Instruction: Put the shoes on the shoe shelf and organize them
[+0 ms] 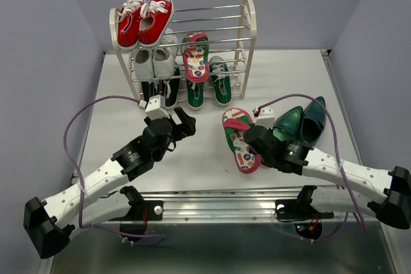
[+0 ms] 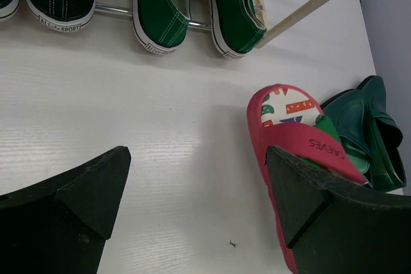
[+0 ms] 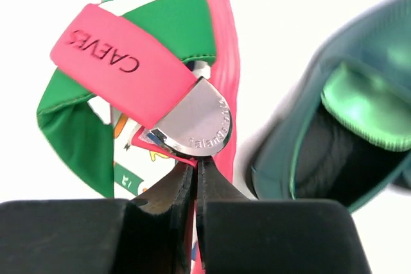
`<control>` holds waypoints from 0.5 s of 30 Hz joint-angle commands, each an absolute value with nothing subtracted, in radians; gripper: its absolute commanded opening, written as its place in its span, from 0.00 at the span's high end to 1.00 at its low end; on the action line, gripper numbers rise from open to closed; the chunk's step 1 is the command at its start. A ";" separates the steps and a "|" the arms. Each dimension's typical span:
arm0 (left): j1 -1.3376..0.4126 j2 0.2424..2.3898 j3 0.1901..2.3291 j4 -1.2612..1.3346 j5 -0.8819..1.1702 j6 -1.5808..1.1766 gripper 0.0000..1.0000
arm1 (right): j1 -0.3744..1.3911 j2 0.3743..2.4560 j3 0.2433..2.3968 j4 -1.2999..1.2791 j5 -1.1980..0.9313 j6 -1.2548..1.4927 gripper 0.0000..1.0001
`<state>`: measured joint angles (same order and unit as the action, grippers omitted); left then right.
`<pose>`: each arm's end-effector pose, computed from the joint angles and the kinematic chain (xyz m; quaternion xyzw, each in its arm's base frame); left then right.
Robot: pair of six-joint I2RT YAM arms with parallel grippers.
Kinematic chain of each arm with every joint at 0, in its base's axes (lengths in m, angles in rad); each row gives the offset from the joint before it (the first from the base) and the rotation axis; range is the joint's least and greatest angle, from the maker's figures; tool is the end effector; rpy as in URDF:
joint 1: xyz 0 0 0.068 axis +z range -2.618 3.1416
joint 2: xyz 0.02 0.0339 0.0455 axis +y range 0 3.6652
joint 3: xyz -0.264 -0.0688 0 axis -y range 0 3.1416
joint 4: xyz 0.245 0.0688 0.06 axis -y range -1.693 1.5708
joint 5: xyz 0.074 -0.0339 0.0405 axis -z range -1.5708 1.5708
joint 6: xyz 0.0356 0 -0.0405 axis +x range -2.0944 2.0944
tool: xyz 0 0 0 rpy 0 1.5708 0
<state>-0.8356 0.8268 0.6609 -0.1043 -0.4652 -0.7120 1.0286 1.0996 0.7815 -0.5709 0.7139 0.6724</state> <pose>0.1425 -0.1337 0.2982 -0.0915 0.7816 -0.2805 0.5496 0.1310 0.1723 0.2507 -0.0415 0.8898 0.0182 0.4541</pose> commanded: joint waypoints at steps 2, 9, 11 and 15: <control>-0.834 0.813 0.653 -0.110 -0.500 -0.716 0.01 | 1.031 0.996 0.902 -0.310 0.677 0.413 0.99; -0.834 0.819 0.653 -0.101 -0.508 -0.716 0.01 | 1.031 1.045 1.060 -0.304 0.778 0.387 0.99; -0.834 0.821 0.653 -0.101 -0.508 -0.713 0.01 | 1.031 1.081 1.107 -0.305 0.840 0.391 0.99; -0.834 0.819 0.650 -0.103 -0.511 -0.712 0.01 | 1.009 1.144 1.179 -0.305 0.922 0.393 0.99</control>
<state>-0.8356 0.8272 0.6609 -0.1211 -0.4797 -0.7155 1.0279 1.1110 1.0775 -0.4091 0.7834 0.4019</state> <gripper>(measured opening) 0.986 0.042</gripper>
